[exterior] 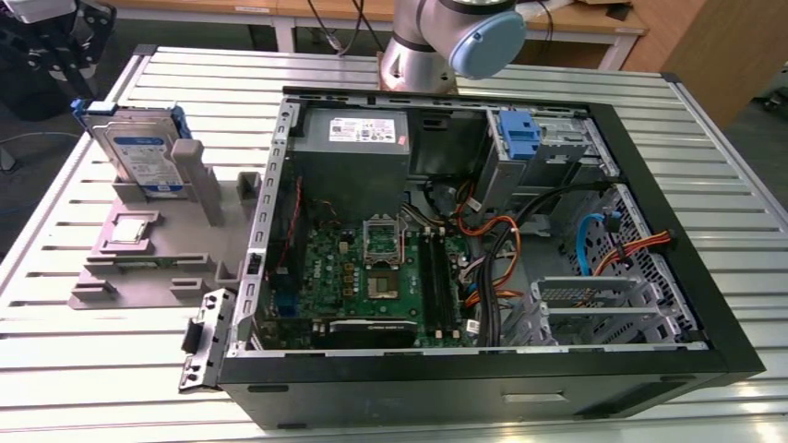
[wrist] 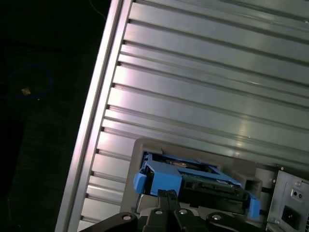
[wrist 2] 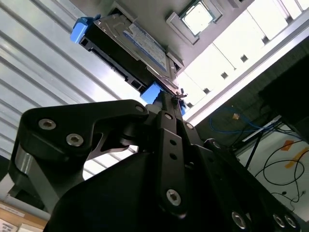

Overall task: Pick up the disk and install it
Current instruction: 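Pick up the disk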

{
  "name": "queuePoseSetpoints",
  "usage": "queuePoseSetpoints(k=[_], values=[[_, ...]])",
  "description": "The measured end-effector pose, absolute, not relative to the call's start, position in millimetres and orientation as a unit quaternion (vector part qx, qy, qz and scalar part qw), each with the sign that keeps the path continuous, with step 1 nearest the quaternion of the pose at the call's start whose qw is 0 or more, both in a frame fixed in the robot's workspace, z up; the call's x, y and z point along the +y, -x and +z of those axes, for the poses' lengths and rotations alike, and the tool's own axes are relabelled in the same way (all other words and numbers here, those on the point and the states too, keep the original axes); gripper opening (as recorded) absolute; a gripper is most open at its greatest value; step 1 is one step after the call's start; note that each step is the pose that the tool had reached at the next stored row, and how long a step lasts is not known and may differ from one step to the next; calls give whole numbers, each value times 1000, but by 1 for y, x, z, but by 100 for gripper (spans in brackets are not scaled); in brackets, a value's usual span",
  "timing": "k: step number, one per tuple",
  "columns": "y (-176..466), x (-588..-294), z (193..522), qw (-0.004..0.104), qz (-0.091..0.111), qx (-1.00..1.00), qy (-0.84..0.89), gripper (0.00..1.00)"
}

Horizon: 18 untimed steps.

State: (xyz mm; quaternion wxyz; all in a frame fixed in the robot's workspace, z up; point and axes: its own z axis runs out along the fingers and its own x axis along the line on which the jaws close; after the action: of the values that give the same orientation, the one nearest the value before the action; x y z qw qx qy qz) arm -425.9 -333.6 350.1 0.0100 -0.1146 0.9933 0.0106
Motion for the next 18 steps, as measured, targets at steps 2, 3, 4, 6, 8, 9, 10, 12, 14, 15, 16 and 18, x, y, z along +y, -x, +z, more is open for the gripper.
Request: queuePoseSetpoints(k=[2, 3, 4, 6, 8, 9, 10, 12, 14, 15, 16, 18], values=[[426, -334, 350, 10, 11, 992, 126, 10], [426, -334, 350, 10, 11, 991, 131, 10], [426, -334, 350, 10, 11, 991, 135, 10], [426, -334, 350, 10, 11, 989, 144, 10], [426, -334, 350, 10, 11, 988, 152, 10], [426, -334, 350, 10, 11, 988, 155, 10], [426, -334, 350, 10, 11, 987, 159, 10], [426, -334, 350, 9, 11, 986, 166, 10], [426, -334, 350, 9, 11, 985, 173, 10], [426, -334, 350, 9, 11, 984, 176, 10], [426, -334, 350, 9, 11, 984, 180, 10], [426, -334, 350, 9, 11, 982, 187, 10]])
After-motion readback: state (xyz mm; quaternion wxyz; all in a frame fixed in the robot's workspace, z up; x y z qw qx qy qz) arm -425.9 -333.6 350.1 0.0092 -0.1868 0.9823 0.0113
